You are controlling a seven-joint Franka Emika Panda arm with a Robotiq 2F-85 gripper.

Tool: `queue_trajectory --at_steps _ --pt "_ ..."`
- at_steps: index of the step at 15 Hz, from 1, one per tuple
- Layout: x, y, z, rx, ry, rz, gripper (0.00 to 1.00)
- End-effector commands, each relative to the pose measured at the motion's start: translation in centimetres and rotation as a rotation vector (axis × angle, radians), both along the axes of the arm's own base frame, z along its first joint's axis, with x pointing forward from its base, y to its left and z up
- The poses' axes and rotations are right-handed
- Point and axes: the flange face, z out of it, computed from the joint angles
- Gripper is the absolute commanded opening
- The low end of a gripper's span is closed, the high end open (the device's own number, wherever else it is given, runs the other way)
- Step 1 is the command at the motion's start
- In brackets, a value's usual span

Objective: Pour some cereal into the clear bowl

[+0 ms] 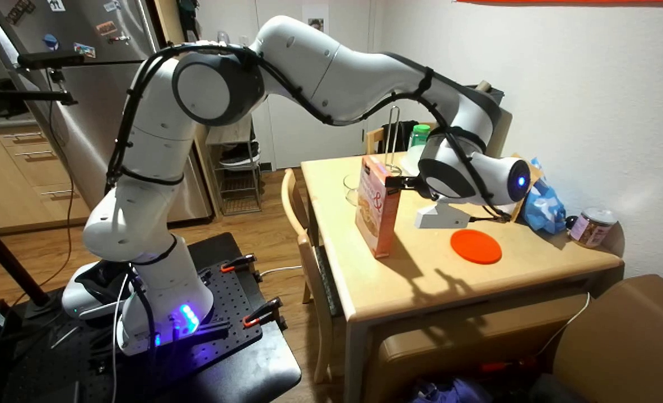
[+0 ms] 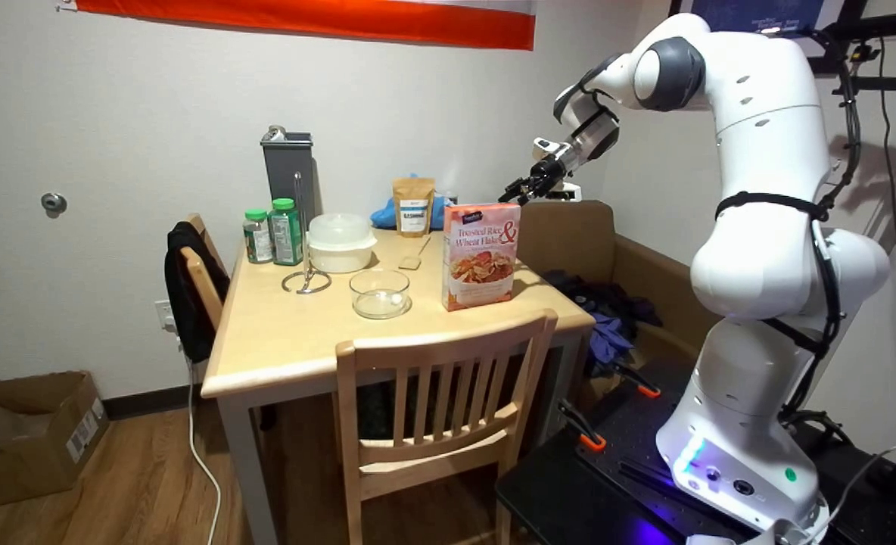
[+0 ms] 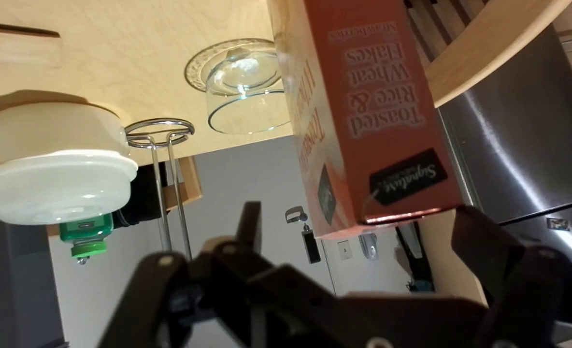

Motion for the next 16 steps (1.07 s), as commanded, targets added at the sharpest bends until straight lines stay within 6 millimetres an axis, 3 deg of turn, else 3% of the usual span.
queue_trajectory --at_steps 1,5,16 --pt "0.6 -0.6 -0.2 0.034 -0.005 -0.045 1.00" --pt "0.2 -0.9 0.2 0.054 -0.009 -0.078 1.00" --pt "-2.5 -0.8 3.5 0.026 -0.051 -0.094 1.00"
